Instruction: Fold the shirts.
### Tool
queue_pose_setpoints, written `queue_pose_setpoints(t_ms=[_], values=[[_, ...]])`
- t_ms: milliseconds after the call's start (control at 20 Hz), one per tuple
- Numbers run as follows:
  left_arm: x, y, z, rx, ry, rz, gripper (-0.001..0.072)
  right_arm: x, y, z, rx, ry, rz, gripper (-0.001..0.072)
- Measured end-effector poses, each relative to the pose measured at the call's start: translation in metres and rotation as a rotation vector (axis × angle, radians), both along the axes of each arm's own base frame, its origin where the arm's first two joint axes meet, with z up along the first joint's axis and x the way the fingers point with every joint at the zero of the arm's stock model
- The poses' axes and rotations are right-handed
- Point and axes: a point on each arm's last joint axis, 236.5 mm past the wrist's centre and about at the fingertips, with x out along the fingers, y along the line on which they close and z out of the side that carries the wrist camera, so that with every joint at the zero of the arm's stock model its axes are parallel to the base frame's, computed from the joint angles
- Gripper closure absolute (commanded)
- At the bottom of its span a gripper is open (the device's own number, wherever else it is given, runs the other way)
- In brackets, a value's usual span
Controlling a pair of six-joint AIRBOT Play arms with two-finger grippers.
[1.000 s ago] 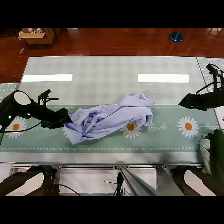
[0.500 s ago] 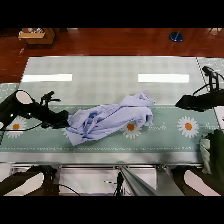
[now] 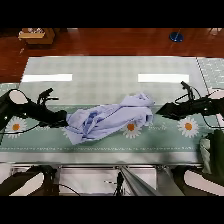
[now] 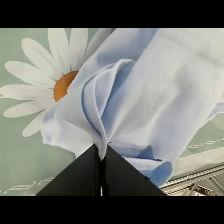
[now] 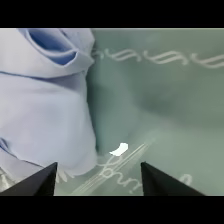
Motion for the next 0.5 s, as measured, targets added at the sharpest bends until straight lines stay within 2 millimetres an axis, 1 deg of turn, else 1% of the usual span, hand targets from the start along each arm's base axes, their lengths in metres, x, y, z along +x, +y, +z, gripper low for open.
queue_pose_setpoints(t_ms=[100, 250, 300, 400, 450, 500], values=[[0.0, 0.0, 0.001, -0.001, -0.001, -0.002, 0.0682, -0.004, 0.015, -0.007, 0.011, -0.007, 0.038, 0.0122], [-0.001, -0.001, 0.002, -0.007, 0.0, -0.003, 0.0682, -0.007, 0.039, -0.013, 0.012, -0.029, 0.094, 0.0134], [-0.001, -0.002, 0.002, -0.009, 0.0, -0.002, 0.0682, -0.006, 0.046, -0.014, 0.012, -0.037, 0.102, 0.0172], [-0.001, -0.003, 0.003, -0.015, -0.001, 0.0, 0.0682, -0.005, 0.06, -0.016, 0.006, -0.051, 0.114, 0.0307], [0.0, -0.004, 0.003, -0.017, -0.001, 0.001, 0.0682, -0.003, 0.069, -0.016, 0.007, -0.058, 0.112, 0.0344], [0.0, -0.004, 0.003, -0.018, -0.002, 0.002, 0.0682, -0.002, 0.075, -0.016, 0.006, -0.066, 0.112, 0.0366]])
